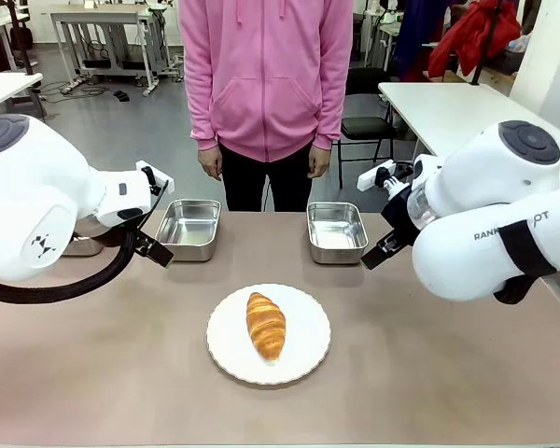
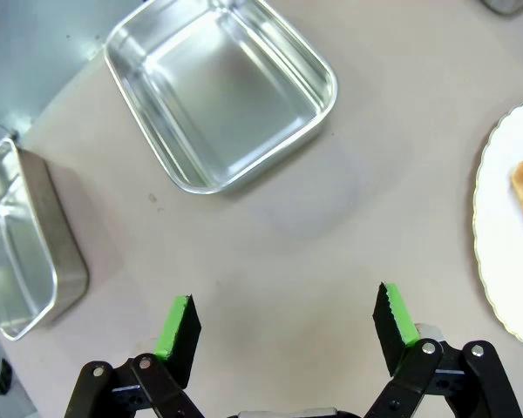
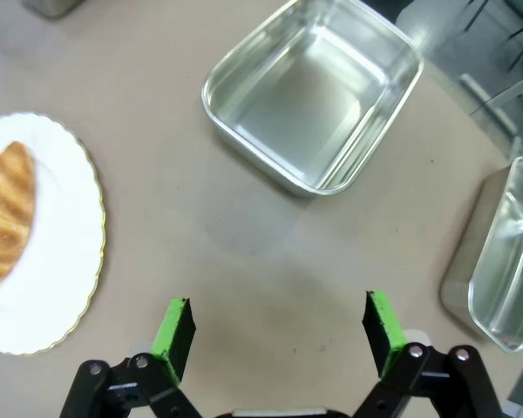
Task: Place the bread in the container.
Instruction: Place the Butter Roll into the Airtight Container indicated by the human.
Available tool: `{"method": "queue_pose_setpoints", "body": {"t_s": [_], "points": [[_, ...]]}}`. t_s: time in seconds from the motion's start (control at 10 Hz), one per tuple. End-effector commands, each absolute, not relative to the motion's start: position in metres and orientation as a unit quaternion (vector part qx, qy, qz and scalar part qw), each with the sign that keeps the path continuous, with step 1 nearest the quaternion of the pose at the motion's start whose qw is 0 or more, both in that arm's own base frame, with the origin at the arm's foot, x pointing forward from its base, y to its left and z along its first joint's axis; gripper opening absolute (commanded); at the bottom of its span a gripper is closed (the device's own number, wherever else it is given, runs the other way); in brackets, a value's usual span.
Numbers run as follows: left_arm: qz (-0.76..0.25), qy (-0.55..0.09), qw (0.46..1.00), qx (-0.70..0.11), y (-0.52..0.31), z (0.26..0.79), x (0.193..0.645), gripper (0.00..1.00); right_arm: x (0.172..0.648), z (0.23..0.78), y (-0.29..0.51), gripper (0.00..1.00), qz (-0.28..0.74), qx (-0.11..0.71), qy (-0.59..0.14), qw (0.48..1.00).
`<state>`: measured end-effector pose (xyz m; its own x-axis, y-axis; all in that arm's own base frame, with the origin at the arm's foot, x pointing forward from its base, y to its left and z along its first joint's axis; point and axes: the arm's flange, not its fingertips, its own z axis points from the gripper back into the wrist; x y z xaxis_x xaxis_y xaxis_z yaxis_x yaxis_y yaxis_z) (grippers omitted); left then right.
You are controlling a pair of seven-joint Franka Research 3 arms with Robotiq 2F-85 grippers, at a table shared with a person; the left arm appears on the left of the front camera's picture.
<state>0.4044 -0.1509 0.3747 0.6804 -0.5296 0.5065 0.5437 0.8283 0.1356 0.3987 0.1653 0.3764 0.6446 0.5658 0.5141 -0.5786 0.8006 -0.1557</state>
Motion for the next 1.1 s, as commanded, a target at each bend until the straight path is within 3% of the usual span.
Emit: {"method": "queue_pose_setpoints", "body": {"t_s": [0.0,0.6,1.0], "points": [[-0.293,-0.293,0.910,-0.033,-0.119,0.418,0.415,1.00,0.424,0.421,0.147,1.00,0.304,0.031,-0.302,0.903],[-0.387,-0.270,0.868,-0.154,0.032,0.515,0.446,1.00,0.480,0.516,0.008,1.00,0.335,0.119,-0.316,0.879],[-0.426,-0.315,0.827,-0.190,0.099,0.529,0.438,1.00,0.483,0.514,-0.073,1.00,0.315,0.153,-0.343,0.871]]}}
